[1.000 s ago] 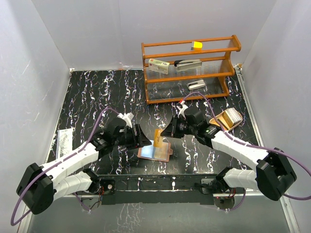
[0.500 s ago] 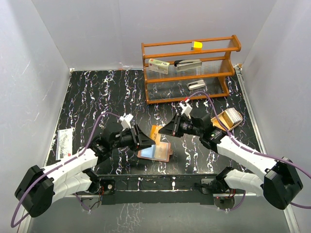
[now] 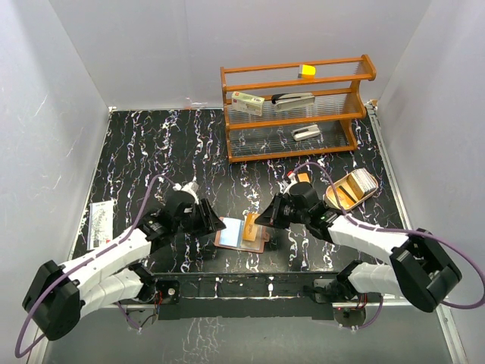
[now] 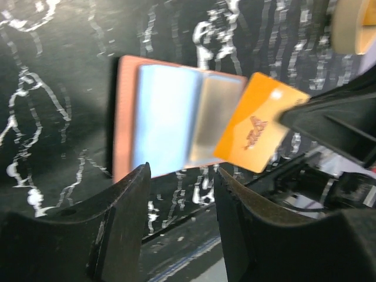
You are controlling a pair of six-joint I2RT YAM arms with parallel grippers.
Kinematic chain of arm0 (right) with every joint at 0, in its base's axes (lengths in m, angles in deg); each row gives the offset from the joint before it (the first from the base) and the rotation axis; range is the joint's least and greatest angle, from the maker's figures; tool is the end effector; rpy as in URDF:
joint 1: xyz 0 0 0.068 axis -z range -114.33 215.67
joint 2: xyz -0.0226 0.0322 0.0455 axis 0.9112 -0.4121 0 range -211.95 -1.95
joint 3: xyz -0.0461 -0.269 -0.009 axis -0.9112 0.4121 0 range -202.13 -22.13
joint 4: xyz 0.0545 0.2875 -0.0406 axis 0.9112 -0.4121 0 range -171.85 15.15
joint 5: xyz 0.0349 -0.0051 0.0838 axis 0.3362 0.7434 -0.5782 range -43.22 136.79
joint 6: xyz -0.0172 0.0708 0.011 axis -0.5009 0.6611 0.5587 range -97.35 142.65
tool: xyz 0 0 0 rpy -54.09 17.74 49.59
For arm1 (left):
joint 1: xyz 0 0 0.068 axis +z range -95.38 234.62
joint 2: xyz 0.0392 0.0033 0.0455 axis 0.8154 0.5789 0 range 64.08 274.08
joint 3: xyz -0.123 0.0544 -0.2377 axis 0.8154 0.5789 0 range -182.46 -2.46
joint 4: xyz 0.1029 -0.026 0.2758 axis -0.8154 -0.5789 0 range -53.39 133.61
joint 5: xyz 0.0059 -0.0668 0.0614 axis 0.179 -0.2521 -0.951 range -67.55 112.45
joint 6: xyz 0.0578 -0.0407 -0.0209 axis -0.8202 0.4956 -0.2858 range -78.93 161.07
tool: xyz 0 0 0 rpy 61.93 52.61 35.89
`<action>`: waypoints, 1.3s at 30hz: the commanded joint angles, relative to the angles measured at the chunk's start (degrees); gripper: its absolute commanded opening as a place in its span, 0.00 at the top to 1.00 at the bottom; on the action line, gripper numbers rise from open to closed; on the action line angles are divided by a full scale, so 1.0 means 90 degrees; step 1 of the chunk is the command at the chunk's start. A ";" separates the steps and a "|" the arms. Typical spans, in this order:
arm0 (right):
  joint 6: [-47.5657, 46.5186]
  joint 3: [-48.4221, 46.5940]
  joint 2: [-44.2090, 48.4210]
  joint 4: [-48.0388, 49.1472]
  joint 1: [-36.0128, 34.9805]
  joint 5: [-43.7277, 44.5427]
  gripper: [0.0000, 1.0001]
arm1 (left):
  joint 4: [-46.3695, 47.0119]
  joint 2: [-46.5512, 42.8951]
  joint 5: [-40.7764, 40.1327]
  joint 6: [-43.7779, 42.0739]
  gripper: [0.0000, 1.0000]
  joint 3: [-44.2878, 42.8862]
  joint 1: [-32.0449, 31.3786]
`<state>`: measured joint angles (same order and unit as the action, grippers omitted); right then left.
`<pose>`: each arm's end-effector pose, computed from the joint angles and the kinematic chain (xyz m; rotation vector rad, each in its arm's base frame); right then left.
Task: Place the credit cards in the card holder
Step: Insert the credit card into the card holder.
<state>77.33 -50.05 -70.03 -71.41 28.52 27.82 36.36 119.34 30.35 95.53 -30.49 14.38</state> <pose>0.2118 0.1854 0.1443 0.1714 2.4645 1.1733 0.1916 -0.1731 0.1790 -0.2085 2.3714 -1.0325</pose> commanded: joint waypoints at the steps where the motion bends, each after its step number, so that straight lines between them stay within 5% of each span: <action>1: 0.0001 0.0011 -0.0290 0.0720 -0.0040 0.0245 1.00 | -0.0135 0.0379 -0.0326 -0.0353 0.56 0.0263 0.0009; 17: 0.0329 0.0413 -0.1490 0.2019 -0.0039 -0.0222 1.00 | 0.0529 0.1142 -0.0009 -0.0417 0.78 0.0668 0.0029; 39: 0.0323 0.0419 -0.2385 0.2782 -0.0050 -0.0609 1.00 | 0.1032 0.1170 0.0374 -0.0020 0.81 0.1031 0.0029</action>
<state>80.78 -46.55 -90.40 -49.42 28.52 22.67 45.11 129.66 31.88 94.33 -22.56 14.55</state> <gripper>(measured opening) 0.009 0.198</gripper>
